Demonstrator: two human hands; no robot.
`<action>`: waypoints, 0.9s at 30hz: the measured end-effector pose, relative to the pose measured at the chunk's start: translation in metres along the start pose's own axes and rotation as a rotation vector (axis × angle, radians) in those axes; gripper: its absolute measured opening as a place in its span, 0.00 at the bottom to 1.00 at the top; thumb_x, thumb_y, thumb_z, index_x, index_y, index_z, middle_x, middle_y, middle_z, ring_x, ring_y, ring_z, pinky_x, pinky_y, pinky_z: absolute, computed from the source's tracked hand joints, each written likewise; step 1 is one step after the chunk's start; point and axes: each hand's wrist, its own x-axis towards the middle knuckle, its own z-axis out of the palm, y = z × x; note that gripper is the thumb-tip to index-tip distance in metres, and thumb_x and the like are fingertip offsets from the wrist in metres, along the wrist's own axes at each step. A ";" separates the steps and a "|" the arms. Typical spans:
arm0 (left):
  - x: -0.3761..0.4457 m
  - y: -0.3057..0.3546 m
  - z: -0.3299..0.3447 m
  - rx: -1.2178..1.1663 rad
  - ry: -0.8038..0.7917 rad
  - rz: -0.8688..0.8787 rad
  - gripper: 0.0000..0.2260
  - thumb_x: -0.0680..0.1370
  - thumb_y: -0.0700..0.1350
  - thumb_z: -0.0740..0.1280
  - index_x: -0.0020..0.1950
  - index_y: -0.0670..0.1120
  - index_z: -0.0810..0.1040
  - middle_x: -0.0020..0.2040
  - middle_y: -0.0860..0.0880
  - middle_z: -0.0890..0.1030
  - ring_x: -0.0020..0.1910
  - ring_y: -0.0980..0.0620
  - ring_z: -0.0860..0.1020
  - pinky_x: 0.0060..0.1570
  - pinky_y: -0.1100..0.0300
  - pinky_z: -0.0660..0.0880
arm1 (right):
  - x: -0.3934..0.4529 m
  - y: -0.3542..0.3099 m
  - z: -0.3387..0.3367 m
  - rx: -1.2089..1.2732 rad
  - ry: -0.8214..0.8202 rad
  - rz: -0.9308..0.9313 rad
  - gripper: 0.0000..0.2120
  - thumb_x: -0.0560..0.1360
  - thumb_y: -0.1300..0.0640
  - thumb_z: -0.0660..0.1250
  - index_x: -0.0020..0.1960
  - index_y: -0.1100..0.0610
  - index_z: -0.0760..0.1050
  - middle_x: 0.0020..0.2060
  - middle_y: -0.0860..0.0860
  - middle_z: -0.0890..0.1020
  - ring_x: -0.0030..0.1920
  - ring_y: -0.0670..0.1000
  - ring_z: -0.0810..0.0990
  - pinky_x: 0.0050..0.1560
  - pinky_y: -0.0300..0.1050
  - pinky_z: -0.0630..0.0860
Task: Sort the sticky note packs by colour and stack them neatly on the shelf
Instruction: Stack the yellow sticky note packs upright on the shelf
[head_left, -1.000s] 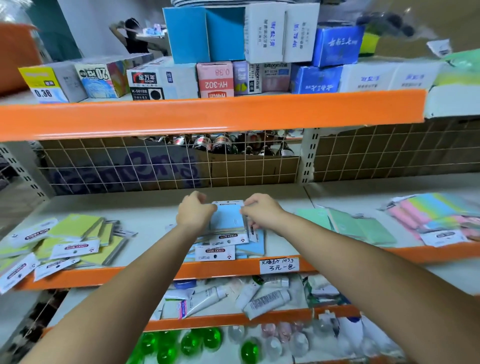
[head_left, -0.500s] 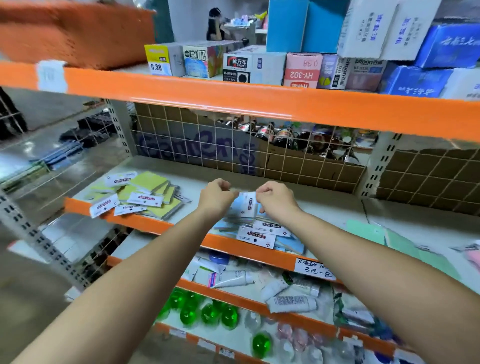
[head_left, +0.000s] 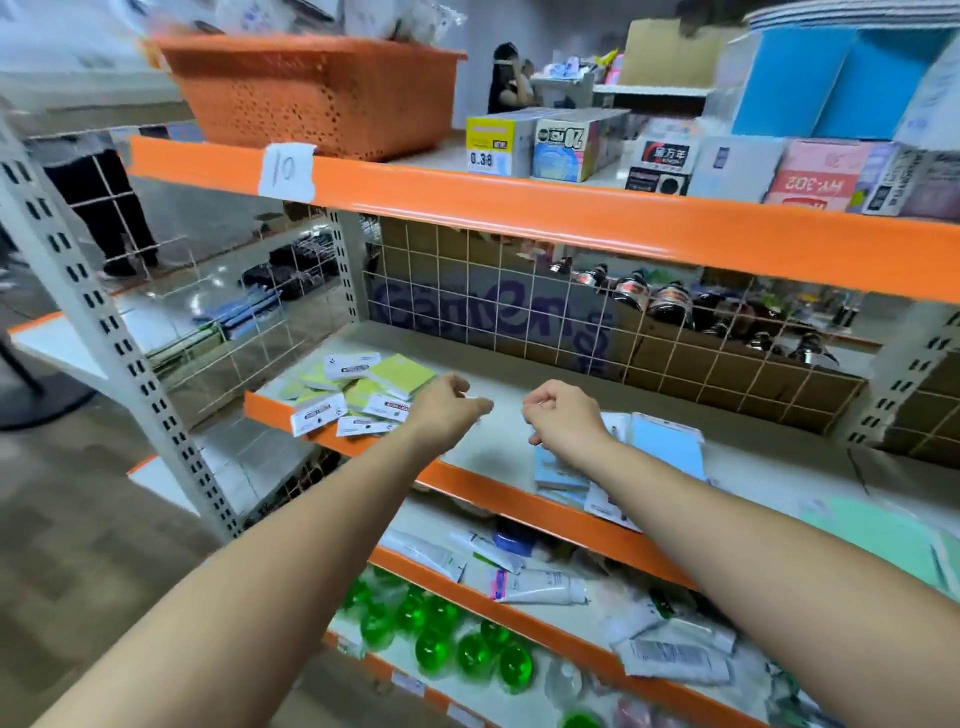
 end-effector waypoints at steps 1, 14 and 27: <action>0.004 -0.006 -0.009 0.011 -0.016 0.011 0.21 0.76 0.47 0.69 0.66 0.41 0.72 0.59 0.45 0.78 0.51 0.48 0.76 0.50 0.59 0.70 | 0.004 -0.005 0.009 0.005 0.007 0.005 0.04 0.76 0.59 0.62 0.47 0.54 0.76 0.39 0.50 0.80 0.34 0.52 0.82 0.40 0.45 0.78; 0.072 -0.082 -0.129 0.176 -0.054 0.133 0.21 0.78 0.44 0.66 0.70 0.41 0.69 0.69 0.45 0.73 0.59 0.45 0.77 0.49 0.60 0.72 | 0.033 -0.064 0.120 -0.060 0.085 0.209 0.14 0.75 0.50 0.67 0.56 0.58 0.79 0.53 0.55 0.81 0.52 0.57 0.79 0.51 0.44 0.73; 0.133 -0.081 -0.124 0.681 -0.093 0.382 0.21 0.80 0.45 0.57 0.74 0.51 0.65 0.76 0.53 0.63 0.73 0.48 0.59 0.69 0.50 0.57 | 0.063 -0.067 0.159 -0.271 0.060 0.152 0.15 0.73 0.45 0.68 0.52 0.55 0.78 0.48 0.54 0.81 0.51 0.56 0.78 0.48 0.48 0.76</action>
